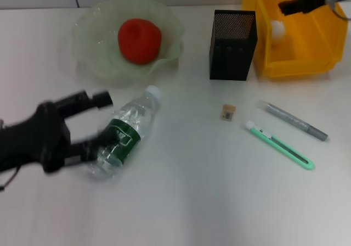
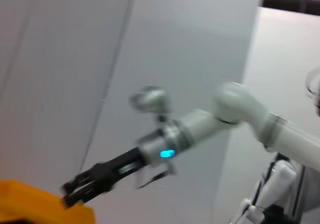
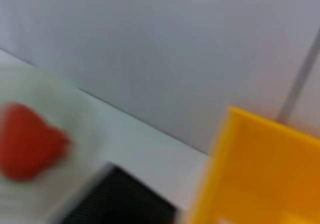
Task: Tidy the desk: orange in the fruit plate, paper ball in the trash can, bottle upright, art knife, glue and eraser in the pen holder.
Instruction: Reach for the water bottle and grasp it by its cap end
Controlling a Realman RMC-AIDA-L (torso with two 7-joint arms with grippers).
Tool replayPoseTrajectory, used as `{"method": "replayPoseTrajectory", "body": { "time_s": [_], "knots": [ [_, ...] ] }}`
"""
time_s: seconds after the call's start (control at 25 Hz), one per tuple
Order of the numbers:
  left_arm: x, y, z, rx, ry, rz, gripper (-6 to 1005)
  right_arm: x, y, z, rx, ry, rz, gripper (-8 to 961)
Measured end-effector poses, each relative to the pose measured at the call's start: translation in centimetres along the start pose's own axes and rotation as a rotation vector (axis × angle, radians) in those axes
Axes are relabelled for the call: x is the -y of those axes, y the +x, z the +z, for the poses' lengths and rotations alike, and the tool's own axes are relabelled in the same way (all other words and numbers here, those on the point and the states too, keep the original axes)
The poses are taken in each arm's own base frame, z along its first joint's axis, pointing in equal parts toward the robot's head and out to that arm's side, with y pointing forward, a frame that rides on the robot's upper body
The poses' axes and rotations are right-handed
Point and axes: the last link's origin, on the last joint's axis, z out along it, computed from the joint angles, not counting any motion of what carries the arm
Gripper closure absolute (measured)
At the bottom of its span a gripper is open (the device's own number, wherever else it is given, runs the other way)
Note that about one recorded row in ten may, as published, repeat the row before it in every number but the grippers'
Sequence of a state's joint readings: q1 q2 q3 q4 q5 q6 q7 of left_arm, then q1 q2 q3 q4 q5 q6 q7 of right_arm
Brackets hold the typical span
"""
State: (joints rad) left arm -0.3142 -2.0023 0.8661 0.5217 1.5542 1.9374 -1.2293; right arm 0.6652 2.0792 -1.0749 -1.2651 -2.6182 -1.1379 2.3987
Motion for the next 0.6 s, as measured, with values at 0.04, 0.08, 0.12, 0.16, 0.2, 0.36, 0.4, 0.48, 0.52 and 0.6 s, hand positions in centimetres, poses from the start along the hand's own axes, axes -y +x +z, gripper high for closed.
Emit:
{"method": "replayPoseTrajectory", "body": {
  "time_s": [0.04,0.08,0.12,0.16,0.2,0.36,0.4,0.48,0.52,0.6],
  "knots": [
    [0.6,0.5,0.2,0.007,0.014,-0.04,204,-0.5,0.3,-1.0,0.043,-0.061,0.008,191],
    [1.0,0.9,0.3,0.013,0.022,-0.062,205,-1.0,1.2,-2.0,0.076,-0.127,0.01,190],
    [2.1,2.2,0.8,0.047,0.031,-0.119,205,-2.0,2.9,-3.9,0.158,-0.272,0.01,190],
    [2.1,2.2,0.8,0.047,0.031,-0.119,206,-2.0,2.9,-3.9,0.158,-0.272,0.01,190],
    [2.6,3.2,1.2,0.07,0.033,-0.136,206,-2.4,4.4,-4.9,0.202,-0.347,0.016,190],
    [4.8,5.9,2.9,0.191,0.103,-0.238,208,-4.1,10.2,-7.2,0.401,-0.612,0.047,190],
    [5.5,6.6,3.4,0.226,0.142,-0.278,208,-4.3,11.7,-7.3,0.444,-0.649,0.068,190],
    [6.7,7.9,4.8,0.3,0.204,-0.328,209,-4.6,14.4,-7.1,0.493,-0.686,0.107,190],
    [7.6,8.9,6.8,0.388,0.247,-0.353,210,-5.0,17.0,-6.6,0.534,-0.693,0.136,190],
    [7.8,9.2,7.7,0.427,0.263,-0.355,211,-5.2,17.9,-6.4,0.551,-0.691,0.15,190]
  ]
}}
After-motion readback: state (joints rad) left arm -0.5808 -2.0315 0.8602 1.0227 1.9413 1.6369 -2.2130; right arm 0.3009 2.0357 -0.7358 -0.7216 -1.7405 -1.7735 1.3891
